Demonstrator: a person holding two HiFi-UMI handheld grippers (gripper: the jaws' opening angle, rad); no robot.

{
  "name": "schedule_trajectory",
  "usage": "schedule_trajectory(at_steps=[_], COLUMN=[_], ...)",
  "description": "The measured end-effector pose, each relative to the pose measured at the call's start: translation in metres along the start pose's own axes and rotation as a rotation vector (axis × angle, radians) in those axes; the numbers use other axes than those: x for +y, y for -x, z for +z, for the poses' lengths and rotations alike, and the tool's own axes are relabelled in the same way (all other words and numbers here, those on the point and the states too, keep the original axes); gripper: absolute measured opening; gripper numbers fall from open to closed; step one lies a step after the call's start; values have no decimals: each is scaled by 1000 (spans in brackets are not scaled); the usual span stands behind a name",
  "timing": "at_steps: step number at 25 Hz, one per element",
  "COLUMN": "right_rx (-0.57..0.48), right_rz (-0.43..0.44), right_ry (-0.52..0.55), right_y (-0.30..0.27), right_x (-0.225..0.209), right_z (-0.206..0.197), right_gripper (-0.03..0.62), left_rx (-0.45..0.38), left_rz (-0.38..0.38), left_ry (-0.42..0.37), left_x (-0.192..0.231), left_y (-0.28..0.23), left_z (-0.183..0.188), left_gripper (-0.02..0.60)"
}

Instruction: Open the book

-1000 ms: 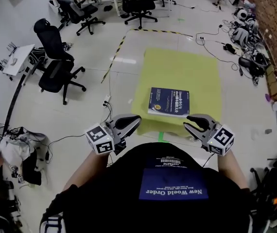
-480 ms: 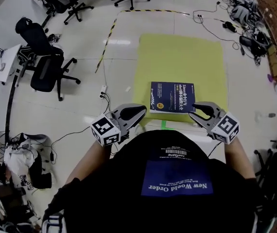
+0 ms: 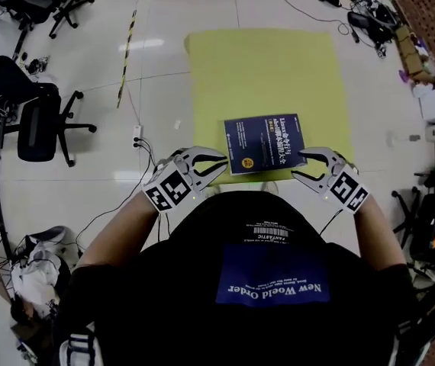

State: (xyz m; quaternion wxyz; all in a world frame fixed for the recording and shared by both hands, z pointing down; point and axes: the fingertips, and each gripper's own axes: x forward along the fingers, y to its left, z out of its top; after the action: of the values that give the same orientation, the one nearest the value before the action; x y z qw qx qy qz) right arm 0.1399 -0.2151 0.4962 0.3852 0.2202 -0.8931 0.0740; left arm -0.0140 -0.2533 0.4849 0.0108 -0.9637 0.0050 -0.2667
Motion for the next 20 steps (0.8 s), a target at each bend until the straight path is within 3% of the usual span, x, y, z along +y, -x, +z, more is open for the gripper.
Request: schedule_trajectory(at_steps=[1,5,10,14,20], right_rx=[19,86,163,175,179], right_rz=[19,111,202,197,169], right_ry=[31,229,522,654,692], right_y=[-3,-29,-54,-75,-97], right_x=[-1,-2,-1,-4,-9], right_z=[-12,-55,-112,-130,-134], right_gripper=[170,230,315,347,347], left_rx=[69,316,498,548,513], left_rz=[-15,-74,-168,-208,-290], left_ry=[-42,-250,-556,-732,-759], left_x=[-7,-30,-46,-40,-37], left_y=[-13,-54,-94,-110,-120], left_z=[-10,-50,-89,-123,-139], left_gripper=[14,156,339,344,347])
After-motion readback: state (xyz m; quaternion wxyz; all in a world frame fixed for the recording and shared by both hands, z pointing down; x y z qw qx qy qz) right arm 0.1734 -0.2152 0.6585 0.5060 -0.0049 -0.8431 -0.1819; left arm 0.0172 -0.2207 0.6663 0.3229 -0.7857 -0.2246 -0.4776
